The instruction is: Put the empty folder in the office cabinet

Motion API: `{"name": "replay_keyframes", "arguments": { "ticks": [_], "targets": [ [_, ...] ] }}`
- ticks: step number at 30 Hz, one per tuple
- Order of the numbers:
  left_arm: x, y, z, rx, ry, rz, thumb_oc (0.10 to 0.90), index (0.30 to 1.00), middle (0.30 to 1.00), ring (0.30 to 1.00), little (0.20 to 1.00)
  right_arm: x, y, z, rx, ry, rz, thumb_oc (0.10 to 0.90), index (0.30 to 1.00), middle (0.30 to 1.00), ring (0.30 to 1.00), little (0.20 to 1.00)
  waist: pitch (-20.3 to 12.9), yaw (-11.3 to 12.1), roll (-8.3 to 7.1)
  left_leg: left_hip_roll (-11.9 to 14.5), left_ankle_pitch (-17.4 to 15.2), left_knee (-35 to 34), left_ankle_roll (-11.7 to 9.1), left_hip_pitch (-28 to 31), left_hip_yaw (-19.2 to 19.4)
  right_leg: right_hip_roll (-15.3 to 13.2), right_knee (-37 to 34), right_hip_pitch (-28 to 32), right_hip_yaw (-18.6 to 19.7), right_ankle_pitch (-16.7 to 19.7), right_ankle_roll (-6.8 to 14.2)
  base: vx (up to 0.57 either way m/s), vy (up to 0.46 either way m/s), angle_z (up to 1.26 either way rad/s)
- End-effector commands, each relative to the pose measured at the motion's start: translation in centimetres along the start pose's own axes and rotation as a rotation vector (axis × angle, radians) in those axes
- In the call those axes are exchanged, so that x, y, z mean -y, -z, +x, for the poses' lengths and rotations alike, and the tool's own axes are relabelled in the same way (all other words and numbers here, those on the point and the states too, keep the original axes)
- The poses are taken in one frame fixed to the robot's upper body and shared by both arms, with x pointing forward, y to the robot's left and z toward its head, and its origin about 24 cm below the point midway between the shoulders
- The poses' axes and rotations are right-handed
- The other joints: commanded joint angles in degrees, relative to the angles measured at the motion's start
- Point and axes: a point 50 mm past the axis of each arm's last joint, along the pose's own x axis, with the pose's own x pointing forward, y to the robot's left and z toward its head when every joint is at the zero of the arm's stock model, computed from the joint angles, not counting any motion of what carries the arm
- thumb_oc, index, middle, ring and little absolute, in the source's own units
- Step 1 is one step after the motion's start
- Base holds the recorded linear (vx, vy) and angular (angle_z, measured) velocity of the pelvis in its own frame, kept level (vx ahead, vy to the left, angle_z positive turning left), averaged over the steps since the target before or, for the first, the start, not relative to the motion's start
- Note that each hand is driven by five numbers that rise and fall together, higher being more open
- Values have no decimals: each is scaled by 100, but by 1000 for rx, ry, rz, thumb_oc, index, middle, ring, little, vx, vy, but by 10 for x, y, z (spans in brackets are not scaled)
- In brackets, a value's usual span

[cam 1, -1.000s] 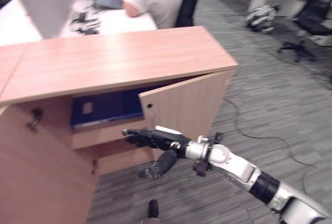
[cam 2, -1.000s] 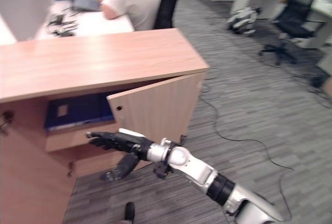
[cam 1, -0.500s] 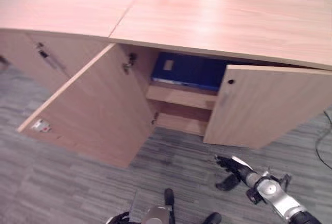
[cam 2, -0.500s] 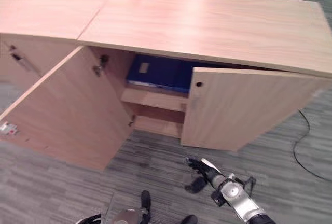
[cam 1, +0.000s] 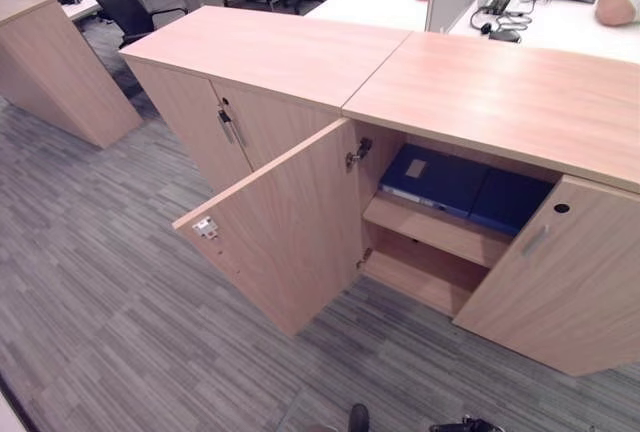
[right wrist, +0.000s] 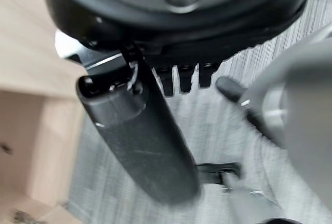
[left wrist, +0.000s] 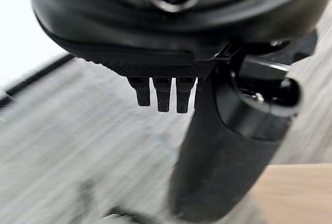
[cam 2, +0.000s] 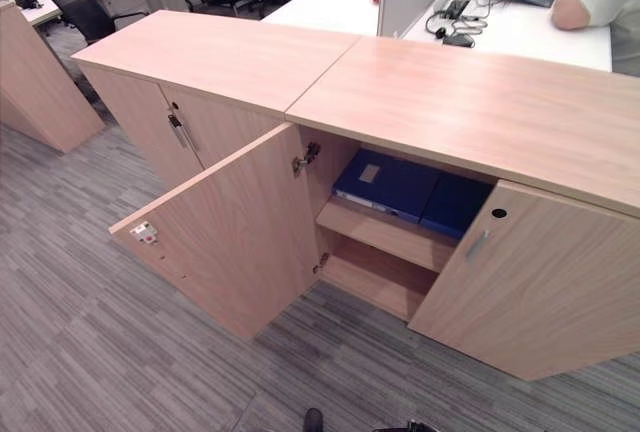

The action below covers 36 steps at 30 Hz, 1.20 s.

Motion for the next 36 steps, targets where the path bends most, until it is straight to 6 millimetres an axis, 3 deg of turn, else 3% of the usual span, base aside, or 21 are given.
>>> {"name": "replay_keyframes", "arguments": {
  "ticks": [1, 2, 3, 6, 9, 11, 18, 20, 22, 23, 24, 26, 30, 34, 36],
  "targets": [
    [-36, -67, 1, 247, -156, -54, 800, 900, 900, 900, 900, 25, -5, 0, 22, 86, 7, 800, 900, 900, 900, 900, -84, 81, 187, 138, -804, -58, -452, 245, 140, 137, -124, -301, 177, -179, 83, 26, 27, -3],
    [-36, -67, 1, 247, -157, -54, 800, 900, 900, 900, 900, 25, -5, 0, 22, 86, 7, 800, 900, 900, 900, 900, -87, 82, 184, 138, -804, -58, -453, 245, 143, 138, -125, -303, 179, -178, 83, 38, -1, -6],
    [-53, -105, -6, 382, -224, 27, 800, 900, 900, 900, 900, 25, -6, 0, 32, 85, 5, 800, 900, 900, 900, 900, -39, -68, 157, 184, -785, -58, -484, 274, 136, 294, -116, -481, 727, -213, 89, 32, 0, -6],
    [-64, -145, -18, 515, -276, 110, 800, 900, 900, 900, 900, 27, -1, 0, 24, 88, 7, 800, 900, 900, 900, 900, 5, -268, 53, 196, -832, -58, -477, 337, 236, 716, -260, -787, 1954, -281, 134, 51, -12, -6],
    [-65, -180, -30, 629, -280, 168, 800, 900, 900, 900, 900, 40, 13, -2, -24, 114, -5, 800, 900, 900, 900, 900, -60, -445, -5, 196, -763, -58, -438, 305, 331, 945, -525, -766, 2277, -142, 118, 7, -22, -16],
    [-65, -180, -30, 629, -280, 168, 800, 900, 900, 900, 900, 40, 13, -2, -24, 114, -5, 800, 900, 900, 900, 900, -63, -439, -5, 197, -764, -58, -438, 303, 335, 946, -523, -771, 2282, -142, 117, -4, -12, -11],
    [-75, -204, -36, 650, -298, 200, 800, 900, 900, 900, 900, 57, 44, -6, -118, 133, 0, 800, 900, 900, 900, 900, -295, -658, -81, 260, -879, -58, -467, 471, 562, 1114, -974, -482, 2438, -77, 157, 60, -21, -22],
    [-83, -224, -40, 670, -287, 134, 800, 900, 900, 900, 900, 61, 52, -8, -137, 136, 7, 800, 900, 900, 900, 900, -376, -762, -90, 284, -922, -58, -487, 548, 634, 1137, -1060, -359, 2415, -89, 166, 56, -21, -11],
    [-77, -243, -47, 727, -255, 132, 800, 900, 900, 900, 900, 62, 53, -8, -136, 132, 6, 800, 900, 900, 900, 900, -400, -807, -103, 293, -937, -58, -495, 569, 657, 1146, -1070, -348, 2410, -92, 172, 11, -8, 2],
    [-77, -243, -47, 727, -255, 132, 800, 900, 900, 900, 900, 62, 53, -8, -136, 132, 6, 800, 900, 900, 900, 900, -399, -807, -103, 293, -937, -58, -495, 569, 657, 1146, -1070, -348, 2410, -92, 172, 2, -6, -5],
    [-70, -263, -58, 801, -226, 143, 800, 900, 900, 900, 900, 62, 54, -8, -133, 128, 1, 800, 900, 900, 900, 900, -416, -845, -113, 303, -946, -58, -495, 584, 683, 1139, -1070, -336, 2410, -88, 176, -2, -5, -4],
    [-66, -271, -63, 832, -214, 150, 800, 900, 900, 900, 900, 62, 55, -9, -135, 125, -2, 800, 900, 900, 900, 900, -420, -858, -124, 308, -953, -58, -495, 593, 691, 1136, -1072, -332, 2416, -87, 176, -1, -6, 3],
    [-43, -310, -83, 943, -130, 146, 800, 900, 900, 900, 900, 60, 56, -9, -139, 112, -8, 800, 900, 900, 900, 900, -451, -954, -161, 313, -968, -58, -497, 619, 740, 1127, -1062, -316, 2410, -80, 193, -6, -5, 2],
    [-37, -325, -89, 960, -114, 142, 800, 900, 900, 900, 900, 58, 51, -8, -122, 98, -8, 800, 900, 900, 900, 900, -461, -1005, -175, 313, -974, -58, -496, 627, 774, 1115, -1048, -333, 2408, -58, 207, -1, 0, 2],
    [-22, -337, -98, 1015, -86, 175, 800, 900, 900, 900, 900, 53, 48, -7, -106, 85, 3, 800, 900, 900, 900, 900, -453, -1042, -198, 314, -979, -58, -490, 630, 791, 1102, -1032, -353, 2412, -36, 212, 0, 0, 0]
  ]
}}
